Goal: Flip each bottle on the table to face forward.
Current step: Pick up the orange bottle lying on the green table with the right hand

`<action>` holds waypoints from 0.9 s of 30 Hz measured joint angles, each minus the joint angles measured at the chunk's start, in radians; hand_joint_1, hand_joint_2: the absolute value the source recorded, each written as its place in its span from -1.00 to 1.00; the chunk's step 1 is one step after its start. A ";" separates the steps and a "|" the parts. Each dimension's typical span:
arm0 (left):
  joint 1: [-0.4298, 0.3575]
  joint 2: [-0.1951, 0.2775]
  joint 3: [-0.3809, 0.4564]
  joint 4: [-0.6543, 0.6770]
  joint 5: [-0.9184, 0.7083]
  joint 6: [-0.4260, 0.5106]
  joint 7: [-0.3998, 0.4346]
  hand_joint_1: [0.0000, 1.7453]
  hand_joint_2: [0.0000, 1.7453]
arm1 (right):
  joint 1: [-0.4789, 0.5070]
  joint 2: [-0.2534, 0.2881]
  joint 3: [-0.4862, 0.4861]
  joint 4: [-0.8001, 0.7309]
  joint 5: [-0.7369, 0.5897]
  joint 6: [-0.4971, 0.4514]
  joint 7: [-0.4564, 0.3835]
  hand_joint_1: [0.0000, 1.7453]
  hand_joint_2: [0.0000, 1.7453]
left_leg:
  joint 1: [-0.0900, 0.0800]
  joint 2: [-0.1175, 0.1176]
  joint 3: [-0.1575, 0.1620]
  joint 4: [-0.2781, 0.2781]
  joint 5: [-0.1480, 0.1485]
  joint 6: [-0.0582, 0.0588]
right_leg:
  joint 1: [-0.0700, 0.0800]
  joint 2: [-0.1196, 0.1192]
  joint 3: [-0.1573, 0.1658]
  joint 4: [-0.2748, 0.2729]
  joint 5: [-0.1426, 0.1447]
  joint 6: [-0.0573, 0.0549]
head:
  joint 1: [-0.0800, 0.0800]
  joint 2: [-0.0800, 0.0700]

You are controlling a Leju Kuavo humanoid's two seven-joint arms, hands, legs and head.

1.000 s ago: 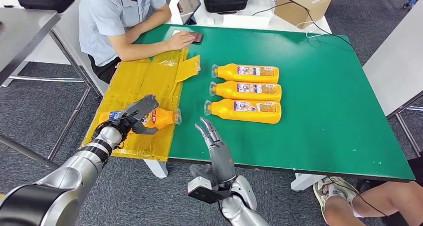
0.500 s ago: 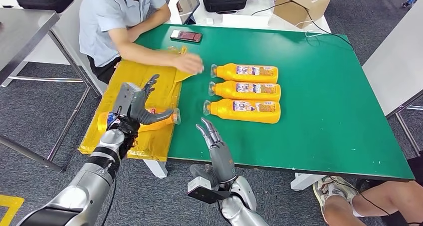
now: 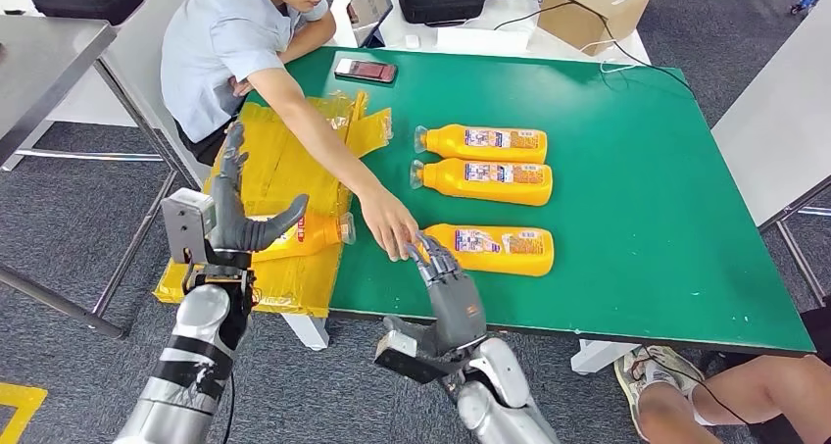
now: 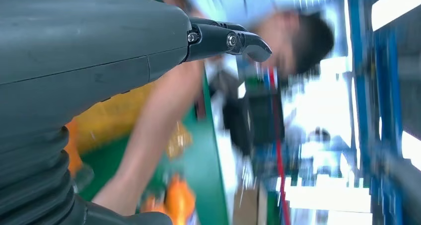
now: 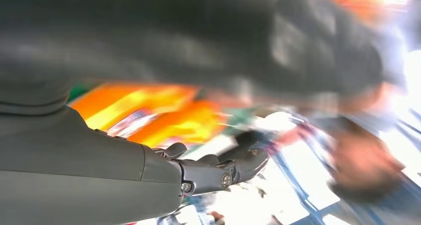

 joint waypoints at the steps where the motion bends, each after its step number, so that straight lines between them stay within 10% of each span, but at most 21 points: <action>1: 0.029 -0.006 0.003 -0.030 -0.002 0.035 -0.003 -1.00 1.00 | -0.023 -0.023 -0.013 -0.002 0.058 0.019 0.062 -1.00 1.00 | 0.000 0.000 0.000 0.000 0.000 0.000 | 0.000 0.000 0.000 0.000 0.000 0.000 | 0.000 0.000; 10: 0.139 -0.036 0.021 -0.136 0.001 0.106 -0.013 -1.00 1.00 | -0.276 -0.122 -0.110 0.153 0.252 0.156 0.214 -1.00 1.00 | -0.001 -0.001 0.000 0.000 0.002 0.002 | 0.000 0.000 0.000 0.000 0.001 0.002 | 0.000 0.000; 27: 0.137 -0.045 0.032 -0.130 0.016 0.085 0.024 -1.00 1.00 | -0.419 -0.117 -0.128 0.350 0.223 0.317 0.239 -1.00 1.00 | 0.000 0.000 0.001 0.000 0.002 0.001 | 0.000 0.000 0.001 0.000 0.001 0.002 | 0.000 0.000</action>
